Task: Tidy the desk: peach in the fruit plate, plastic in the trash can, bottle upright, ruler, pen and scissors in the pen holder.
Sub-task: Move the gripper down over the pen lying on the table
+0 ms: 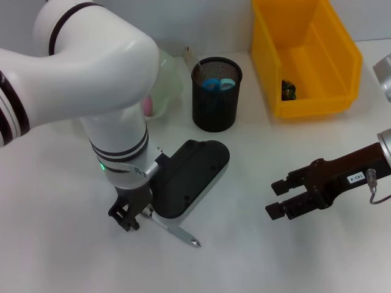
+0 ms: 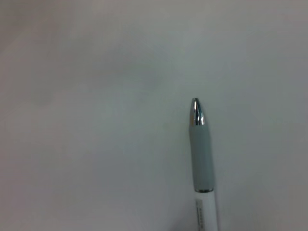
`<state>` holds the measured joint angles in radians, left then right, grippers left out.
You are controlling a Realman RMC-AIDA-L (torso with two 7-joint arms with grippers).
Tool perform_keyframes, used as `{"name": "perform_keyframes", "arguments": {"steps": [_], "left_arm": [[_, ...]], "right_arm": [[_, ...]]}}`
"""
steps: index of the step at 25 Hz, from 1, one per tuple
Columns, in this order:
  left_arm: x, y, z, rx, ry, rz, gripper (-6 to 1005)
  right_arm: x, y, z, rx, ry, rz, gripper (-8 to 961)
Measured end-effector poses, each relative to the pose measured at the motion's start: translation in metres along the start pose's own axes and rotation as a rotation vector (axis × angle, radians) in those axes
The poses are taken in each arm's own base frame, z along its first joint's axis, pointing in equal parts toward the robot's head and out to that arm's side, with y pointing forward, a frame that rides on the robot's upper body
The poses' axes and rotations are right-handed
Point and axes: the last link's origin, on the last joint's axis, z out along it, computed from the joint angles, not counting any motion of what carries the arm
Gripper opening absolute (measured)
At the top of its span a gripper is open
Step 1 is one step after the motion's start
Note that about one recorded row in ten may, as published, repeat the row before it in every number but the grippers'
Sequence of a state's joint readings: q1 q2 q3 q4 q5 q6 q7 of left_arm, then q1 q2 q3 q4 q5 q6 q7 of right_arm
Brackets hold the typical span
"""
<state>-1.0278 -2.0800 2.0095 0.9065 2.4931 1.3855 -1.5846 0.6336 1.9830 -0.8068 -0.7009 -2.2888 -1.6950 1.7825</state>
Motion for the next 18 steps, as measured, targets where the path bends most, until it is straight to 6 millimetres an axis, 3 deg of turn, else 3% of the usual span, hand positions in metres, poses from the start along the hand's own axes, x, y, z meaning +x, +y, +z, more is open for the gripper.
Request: {"name": "perform_keyframes", "arguments": {"steps": [11, 18], "left_arm": [[0.0011, 0.0, 0.0017, 0.0, 0.0, 0.006, 395], [0.0005, -0.0015, 0.0007, 0.008, 0.007, -0.015, 189]], "right_arm": [[0.0, 0.0002, 0.0009, -0.001, 0.001, -0.001, 746], [0.0, 0.0002, 0.0009, -0.001, 0.001, 0.0, 746]]}}
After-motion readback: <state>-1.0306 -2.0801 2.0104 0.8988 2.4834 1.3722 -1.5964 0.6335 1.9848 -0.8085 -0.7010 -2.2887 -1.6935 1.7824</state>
